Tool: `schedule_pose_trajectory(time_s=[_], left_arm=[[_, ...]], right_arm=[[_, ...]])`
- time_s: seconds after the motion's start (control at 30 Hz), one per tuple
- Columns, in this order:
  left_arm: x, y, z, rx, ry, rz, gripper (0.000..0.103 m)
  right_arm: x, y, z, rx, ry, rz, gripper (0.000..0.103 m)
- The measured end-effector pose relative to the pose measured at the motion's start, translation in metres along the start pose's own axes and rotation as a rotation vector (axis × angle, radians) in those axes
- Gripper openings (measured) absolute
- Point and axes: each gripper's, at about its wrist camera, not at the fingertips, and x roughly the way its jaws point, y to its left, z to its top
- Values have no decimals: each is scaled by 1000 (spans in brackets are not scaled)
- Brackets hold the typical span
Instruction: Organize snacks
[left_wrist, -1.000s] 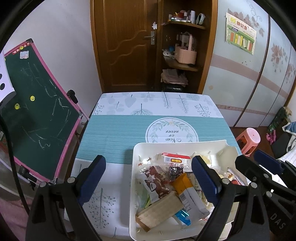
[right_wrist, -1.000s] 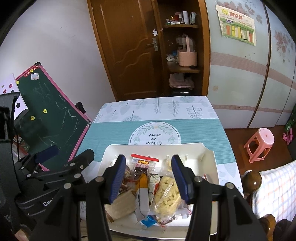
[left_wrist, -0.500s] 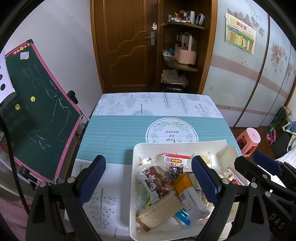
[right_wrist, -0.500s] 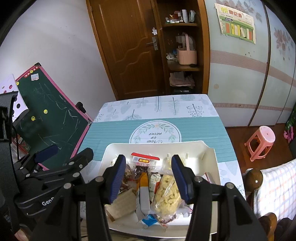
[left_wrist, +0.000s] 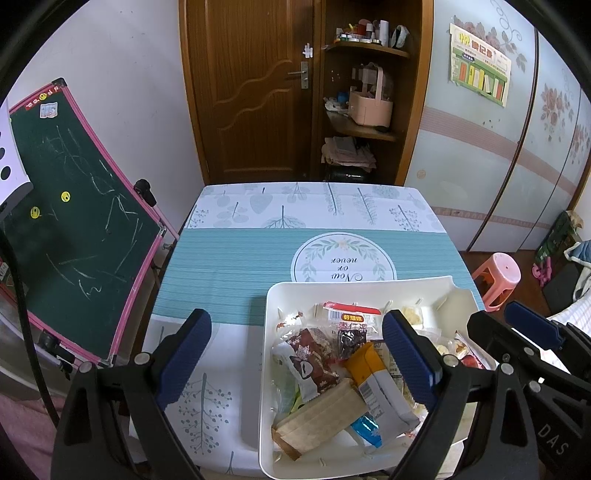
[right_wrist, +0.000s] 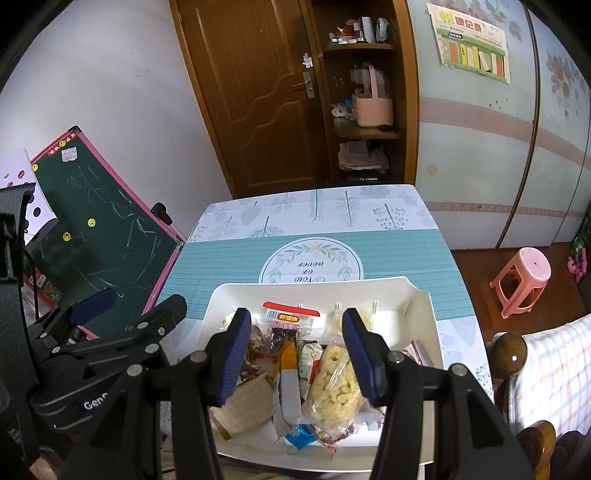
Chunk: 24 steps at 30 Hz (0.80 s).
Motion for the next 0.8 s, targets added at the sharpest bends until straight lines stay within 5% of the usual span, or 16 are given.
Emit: schedule_pose_trajectory(time_s=[0.8], left_arm=[[-1,3,-11,12,18,-5,93]], right_arm=[[1,1,-3,8,1,3,52]])
